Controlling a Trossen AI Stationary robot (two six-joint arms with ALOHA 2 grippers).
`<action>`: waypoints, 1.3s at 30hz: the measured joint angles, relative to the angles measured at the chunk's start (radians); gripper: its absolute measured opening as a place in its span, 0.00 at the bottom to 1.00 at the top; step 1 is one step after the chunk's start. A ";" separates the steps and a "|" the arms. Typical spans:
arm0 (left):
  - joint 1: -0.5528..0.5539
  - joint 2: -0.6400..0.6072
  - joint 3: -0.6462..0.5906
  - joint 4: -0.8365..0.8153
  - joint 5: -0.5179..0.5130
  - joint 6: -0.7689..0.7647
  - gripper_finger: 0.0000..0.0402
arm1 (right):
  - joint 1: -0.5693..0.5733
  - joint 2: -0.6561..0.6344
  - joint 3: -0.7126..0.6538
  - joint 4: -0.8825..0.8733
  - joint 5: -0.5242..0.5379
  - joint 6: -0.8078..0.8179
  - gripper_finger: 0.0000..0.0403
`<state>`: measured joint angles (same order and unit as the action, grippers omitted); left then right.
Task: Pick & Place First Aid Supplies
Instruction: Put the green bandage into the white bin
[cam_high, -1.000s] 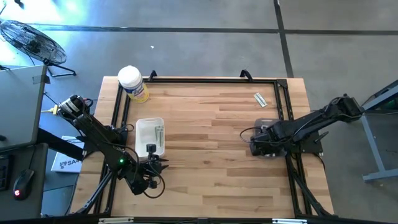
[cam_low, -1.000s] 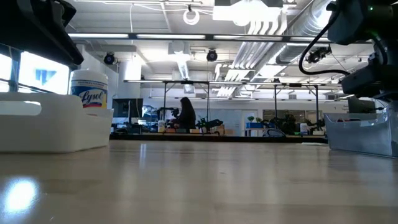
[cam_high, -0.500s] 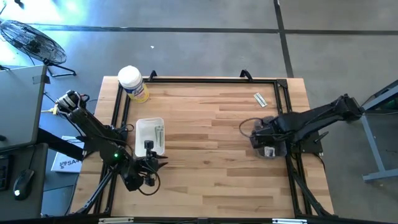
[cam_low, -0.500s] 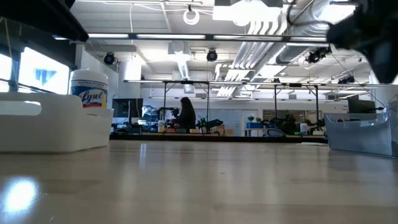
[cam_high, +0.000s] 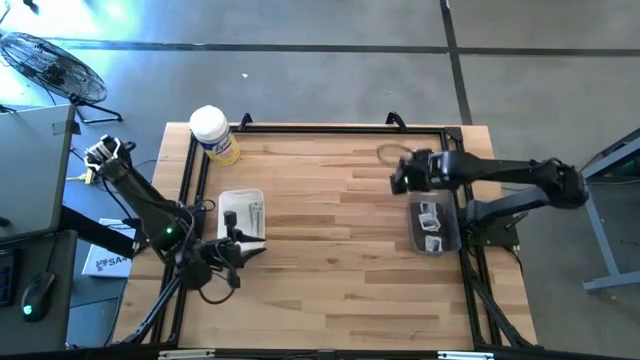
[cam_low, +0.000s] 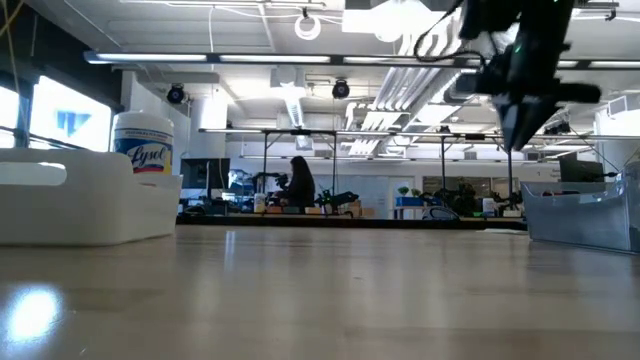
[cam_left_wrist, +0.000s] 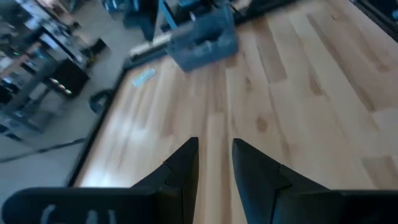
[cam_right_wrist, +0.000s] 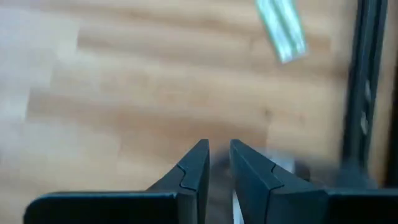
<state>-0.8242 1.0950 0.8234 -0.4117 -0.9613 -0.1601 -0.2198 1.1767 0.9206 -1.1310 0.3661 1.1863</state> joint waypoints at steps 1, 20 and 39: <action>0.000 -0.009 0.000 0.010 -0.014 0.007 0.24 | -0.054 0.000 -0.022 0.063 0.008 -0.054 0.14; 0.000 -0.026 0.000 -0.041 -0.016 -0.084 0.24 | -0.631 0.369 -0.177 0.665 -0.001 -0.421 0.14; 0.000 -0.026 0.000 -0.037 0.012 -0.115 0.24 | -0.622 0.422 -0.171 0.635 0.034 -0.497 0.14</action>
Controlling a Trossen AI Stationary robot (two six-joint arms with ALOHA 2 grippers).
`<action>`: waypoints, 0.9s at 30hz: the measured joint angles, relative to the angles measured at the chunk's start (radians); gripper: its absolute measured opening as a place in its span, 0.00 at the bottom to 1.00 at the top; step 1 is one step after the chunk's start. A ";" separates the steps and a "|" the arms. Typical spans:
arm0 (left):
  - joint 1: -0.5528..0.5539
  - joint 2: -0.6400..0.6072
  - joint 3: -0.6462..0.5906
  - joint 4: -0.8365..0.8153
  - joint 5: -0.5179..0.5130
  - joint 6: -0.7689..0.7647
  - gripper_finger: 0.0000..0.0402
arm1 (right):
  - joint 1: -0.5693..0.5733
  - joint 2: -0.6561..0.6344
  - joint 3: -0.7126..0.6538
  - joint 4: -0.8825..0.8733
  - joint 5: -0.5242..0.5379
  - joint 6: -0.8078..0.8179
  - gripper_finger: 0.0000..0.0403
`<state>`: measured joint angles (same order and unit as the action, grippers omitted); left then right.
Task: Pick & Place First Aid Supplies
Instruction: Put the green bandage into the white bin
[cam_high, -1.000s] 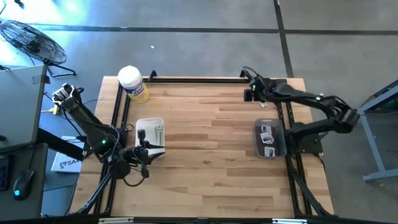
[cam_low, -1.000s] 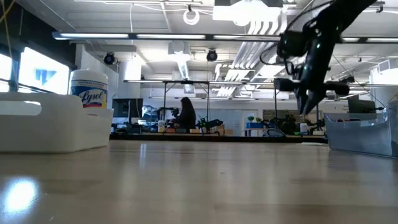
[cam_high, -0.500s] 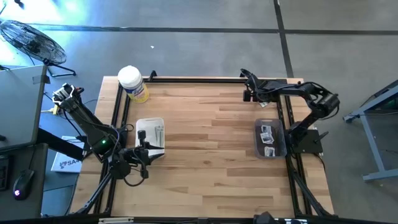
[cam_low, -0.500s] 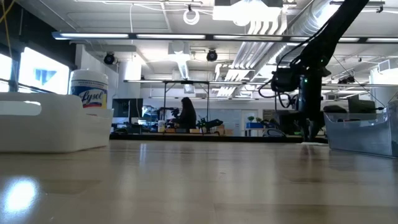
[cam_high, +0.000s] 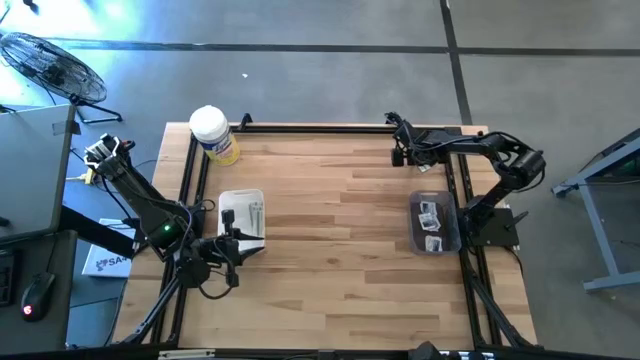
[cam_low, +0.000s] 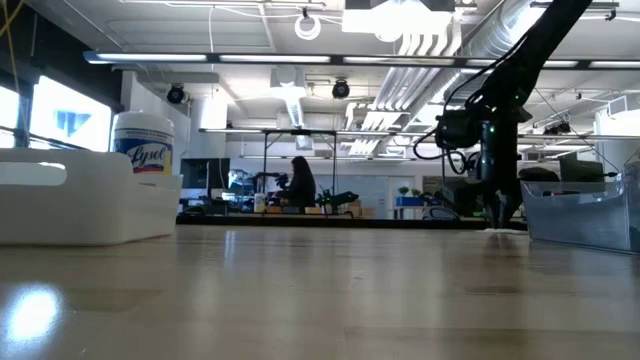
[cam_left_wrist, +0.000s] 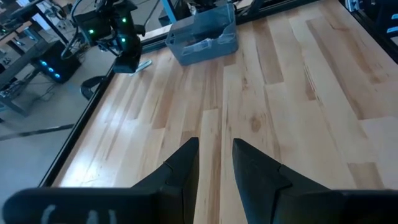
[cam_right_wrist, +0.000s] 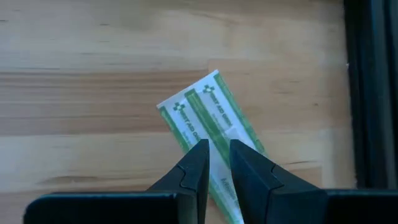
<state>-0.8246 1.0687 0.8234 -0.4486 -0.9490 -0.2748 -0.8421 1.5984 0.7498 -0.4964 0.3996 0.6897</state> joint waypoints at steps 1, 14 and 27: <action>0.000 0.000 0.000 0.002 -0.001 0.000 0.24 | 0.000 0.001 0.000 0.000 0.012 -0.008 0.14; 0.000 0.000 0.000 0.004 -0.004 0.008 0.24 | 0.038 0.061 0.003 0.016 0.062 -0.036 0.11; 0.000 0.000 0.000 0.005 -0.003 -0.011 0.24 | 0.270 0.060 0.004 0.139 -0.086 0.033 0.11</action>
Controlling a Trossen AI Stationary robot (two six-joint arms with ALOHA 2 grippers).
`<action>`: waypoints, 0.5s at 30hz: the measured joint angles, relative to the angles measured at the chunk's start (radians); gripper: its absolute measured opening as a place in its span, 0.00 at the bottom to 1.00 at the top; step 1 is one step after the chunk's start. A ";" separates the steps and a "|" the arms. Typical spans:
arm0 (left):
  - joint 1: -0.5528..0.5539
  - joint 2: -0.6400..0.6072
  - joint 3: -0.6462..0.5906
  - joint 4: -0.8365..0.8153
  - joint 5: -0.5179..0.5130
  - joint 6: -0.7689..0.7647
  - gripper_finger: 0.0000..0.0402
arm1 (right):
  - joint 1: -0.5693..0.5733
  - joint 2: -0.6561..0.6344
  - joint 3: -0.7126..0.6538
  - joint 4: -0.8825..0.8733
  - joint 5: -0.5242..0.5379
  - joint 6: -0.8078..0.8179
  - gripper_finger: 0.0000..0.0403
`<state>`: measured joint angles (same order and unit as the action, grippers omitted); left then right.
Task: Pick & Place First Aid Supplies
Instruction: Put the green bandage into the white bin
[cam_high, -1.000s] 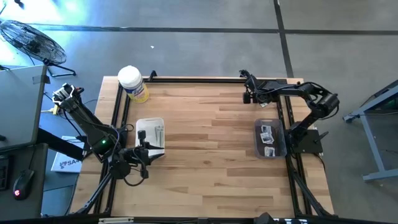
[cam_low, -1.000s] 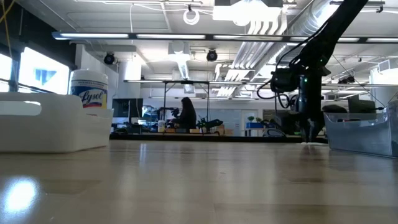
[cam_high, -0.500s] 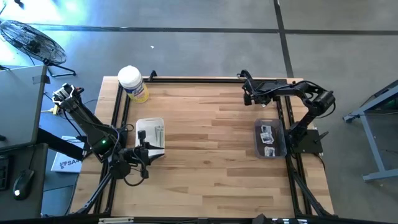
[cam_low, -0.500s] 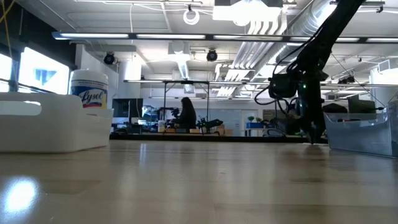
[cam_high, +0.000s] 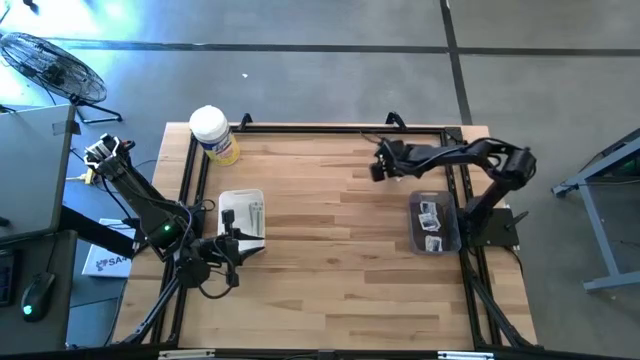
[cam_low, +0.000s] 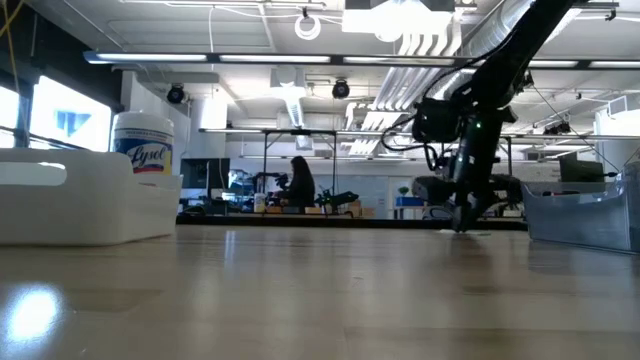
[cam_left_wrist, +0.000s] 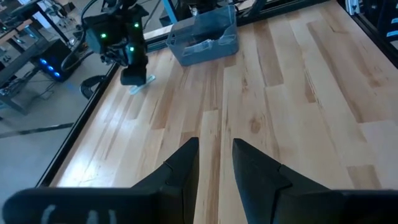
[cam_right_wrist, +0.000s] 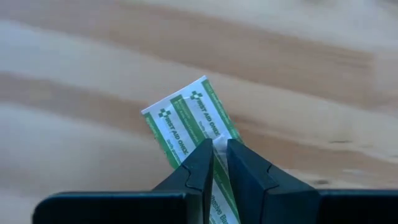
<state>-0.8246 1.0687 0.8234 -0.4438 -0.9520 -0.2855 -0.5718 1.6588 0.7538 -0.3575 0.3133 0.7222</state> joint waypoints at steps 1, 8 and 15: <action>0.000 0.000 0.000 0.000 0.000 0.000 0.24 | 0.021 0.000 -0.001 0.014 -0.005 0.006 0.11; 0.000 0.000 0.000 0.042 0.000 0.004 0.24 | 0.166 0.003 -0.003 0.078 -0.017 0.027 0.11; 0.000 0.000 0.000 0.061 0.000 0.021 0.24 | 0.294 0.005 -0.005 0.127 -0.018 0.078 0.11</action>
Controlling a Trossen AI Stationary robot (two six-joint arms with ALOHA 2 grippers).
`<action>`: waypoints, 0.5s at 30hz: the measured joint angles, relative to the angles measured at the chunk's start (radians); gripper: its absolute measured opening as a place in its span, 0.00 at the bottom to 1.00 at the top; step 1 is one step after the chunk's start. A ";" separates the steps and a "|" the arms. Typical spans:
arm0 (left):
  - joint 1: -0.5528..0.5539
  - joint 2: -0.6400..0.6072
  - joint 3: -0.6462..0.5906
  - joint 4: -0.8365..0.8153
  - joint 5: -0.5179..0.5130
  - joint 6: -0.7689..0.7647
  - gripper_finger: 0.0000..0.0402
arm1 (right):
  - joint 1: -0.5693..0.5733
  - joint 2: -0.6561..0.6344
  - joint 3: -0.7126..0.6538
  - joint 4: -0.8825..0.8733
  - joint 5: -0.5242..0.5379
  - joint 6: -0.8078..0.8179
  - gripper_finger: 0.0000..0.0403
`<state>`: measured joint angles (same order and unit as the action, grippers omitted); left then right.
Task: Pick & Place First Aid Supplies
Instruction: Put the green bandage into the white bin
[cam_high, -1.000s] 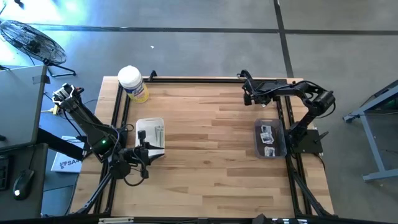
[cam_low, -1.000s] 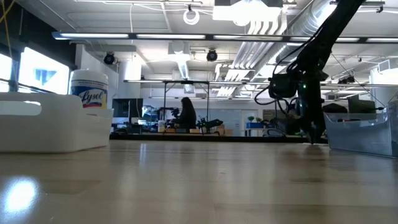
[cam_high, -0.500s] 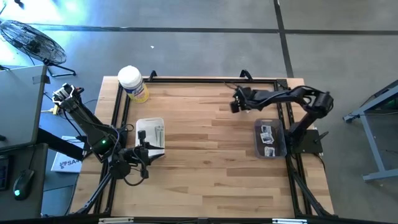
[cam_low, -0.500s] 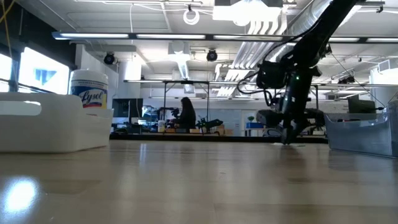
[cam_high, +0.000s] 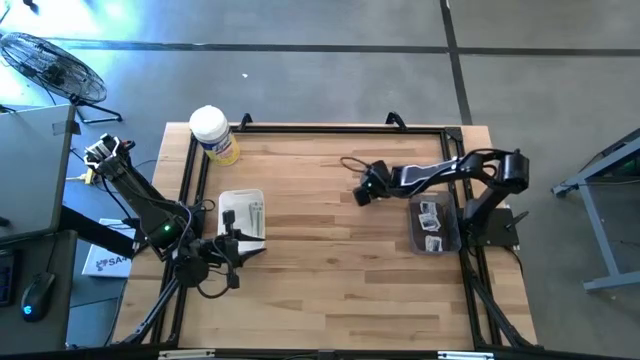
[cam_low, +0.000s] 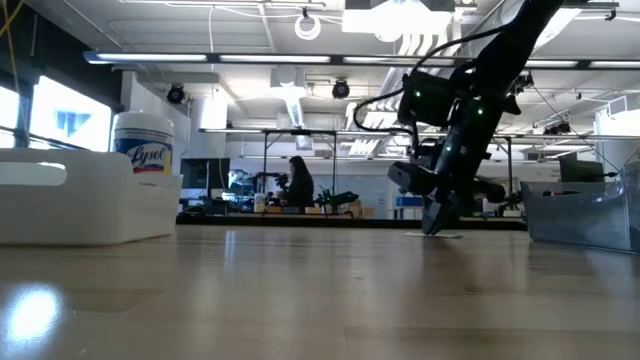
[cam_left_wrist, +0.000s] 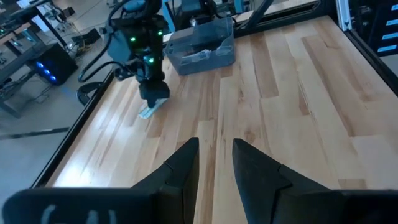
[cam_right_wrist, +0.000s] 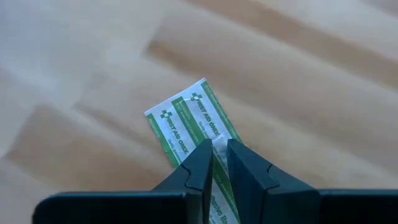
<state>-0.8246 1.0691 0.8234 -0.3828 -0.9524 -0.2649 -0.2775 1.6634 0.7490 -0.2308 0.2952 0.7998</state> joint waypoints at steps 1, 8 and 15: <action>0.000 0.000 0.000 0.000 0.000 0.001 0.24 | 0.015 0.000 0.000 0.007 -0.002 0.010 0.11; 0.000 0.000 0.000 0.038 0.003 0.024 0.24 | 0.092 0.001 0.000 0.039 -0.017 0.013 0.11; 0.000 0.000 0.000 0.036 0.004 0.024 0.24 | 0.177 0.003 0.000 0.075 -0.040 0.005 0.11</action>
<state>-0.8246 1.0691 0.8234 -0.3464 -0.9482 -0.2405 -0.1010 1.6662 0.7486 -0.1558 0.2556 0.8043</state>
